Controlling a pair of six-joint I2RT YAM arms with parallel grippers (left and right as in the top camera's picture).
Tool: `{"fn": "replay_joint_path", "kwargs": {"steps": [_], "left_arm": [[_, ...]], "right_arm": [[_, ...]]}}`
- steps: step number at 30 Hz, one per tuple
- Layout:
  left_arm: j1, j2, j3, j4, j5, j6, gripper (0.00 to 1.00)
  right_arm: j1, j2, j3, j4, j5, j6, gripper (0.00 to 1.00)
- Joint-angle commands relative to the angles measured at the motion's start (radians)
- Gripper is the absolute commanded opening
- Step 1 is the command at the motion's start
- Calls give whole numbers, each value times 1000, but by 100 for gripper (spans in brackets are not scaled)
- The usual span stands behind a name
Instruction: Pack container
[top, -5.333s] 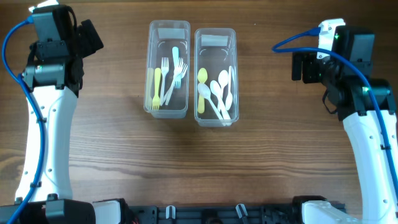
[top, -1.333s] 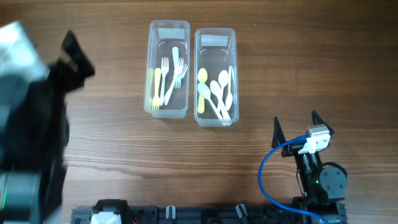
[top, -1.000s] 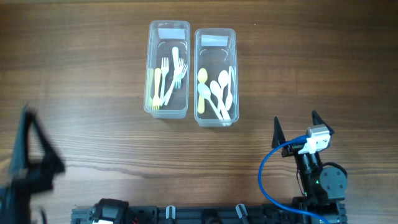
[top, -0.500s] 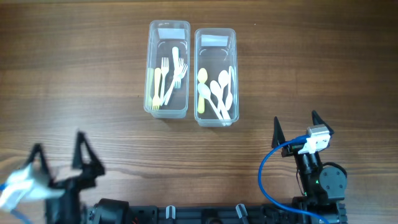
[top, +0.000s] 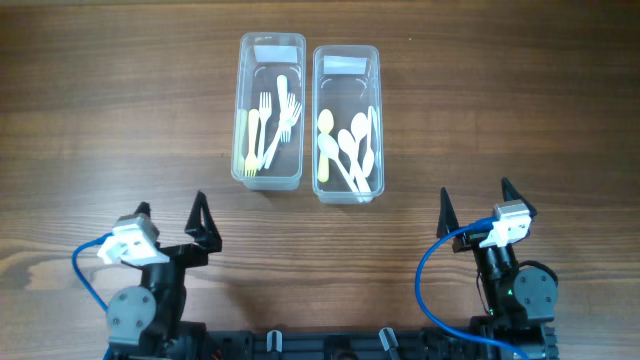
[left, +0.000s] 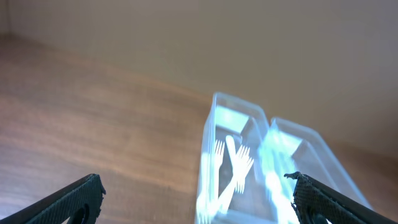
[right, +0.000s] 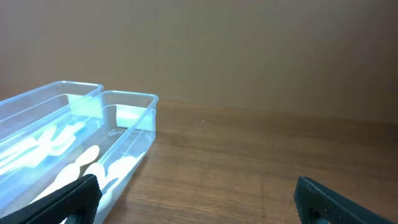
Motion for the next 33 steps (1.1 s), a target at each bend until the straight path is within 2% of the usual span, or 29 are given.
{"fn": "replay_joint_path", "kwargs": {"steps": [1, 8, 14, 18, 28, 33], "left_arm": [[10, -13, -84, 40, 47, -9, 100], [10, -13, -223, 153, 64, -8, 100], [46, -13, -231, 183, 63, 31, 100], [112, -13, -231, 183, 83, 110, 100], [117, -13, -231, 179, 211, 366, 100], [117, -13, -231, 179, 209, 370, 100]], "right_arm": [[-5, -12, -9, 6, -15, -5, 100], [-5, -12, -9, 6, -15, -5, 100], [-5, -12, -9, 6, -14, -5, 100], [-5, -12, -9, 6, -15, -5, 100], [-5, -12, -9, 6, -15, -5, 100], [-5, -12, -9, 6, -15, -5, 100]]}}
